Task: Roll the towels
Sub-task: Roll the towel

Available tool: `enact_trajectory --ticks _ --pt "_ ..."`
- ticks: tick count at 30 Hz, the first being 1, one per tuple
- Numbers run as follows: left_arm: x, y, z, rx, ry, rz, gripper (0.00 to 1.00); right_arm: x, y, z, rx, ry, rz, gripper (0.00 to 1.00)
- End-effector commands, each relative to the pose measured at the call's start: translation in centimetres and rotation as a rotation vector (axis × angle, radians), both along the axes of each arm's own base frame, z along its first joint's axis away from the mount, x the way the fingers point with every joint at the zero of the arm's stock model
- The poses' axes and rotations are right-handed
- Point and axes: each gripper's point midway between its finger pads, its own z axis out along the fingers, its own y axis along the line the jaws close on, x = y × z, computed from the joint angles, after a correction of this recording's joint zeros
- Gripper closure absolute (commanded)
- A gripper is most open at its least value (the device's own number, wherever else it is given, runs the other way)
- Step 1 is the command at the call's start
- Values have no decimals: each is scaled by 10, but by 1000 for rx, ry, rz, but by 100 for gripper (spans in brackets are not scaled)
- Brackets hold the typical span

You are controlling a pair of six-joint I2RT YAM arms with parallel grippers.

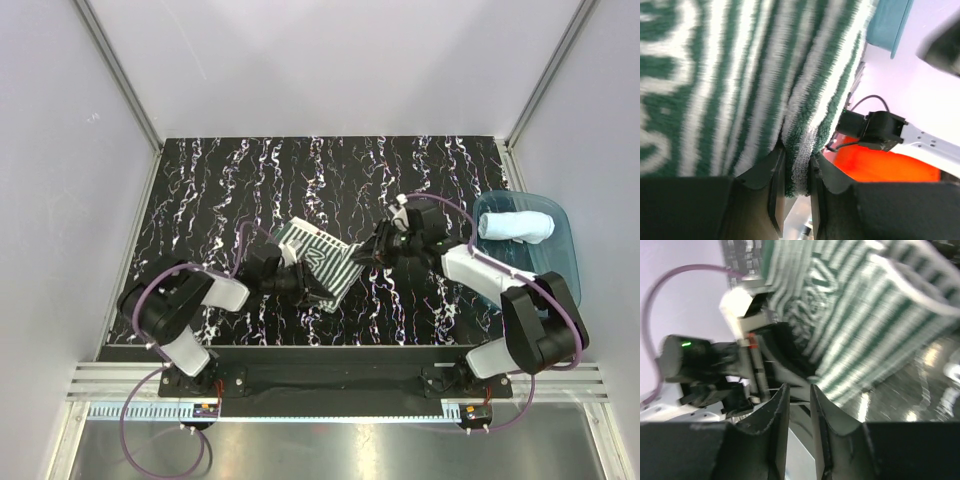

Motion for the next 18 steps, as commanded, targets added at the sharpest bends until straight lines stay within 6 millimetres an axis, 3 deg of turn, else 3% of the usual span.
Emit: enact_trajectory --ticks 1,6,13,18 --pt "4 -6 10 -122 34 10 82 13 36 41 159 -167 56 71" --pt "7 -4 0 -185 74 40 82 10 68 20 174 -130 102 77" --pt "10 0 -1 -222 98 69 82 14 73 -29 132 -57 79 82" --pt "13 8 -9 -166 137 98 81 20 74 -52 111 -44 71 83"
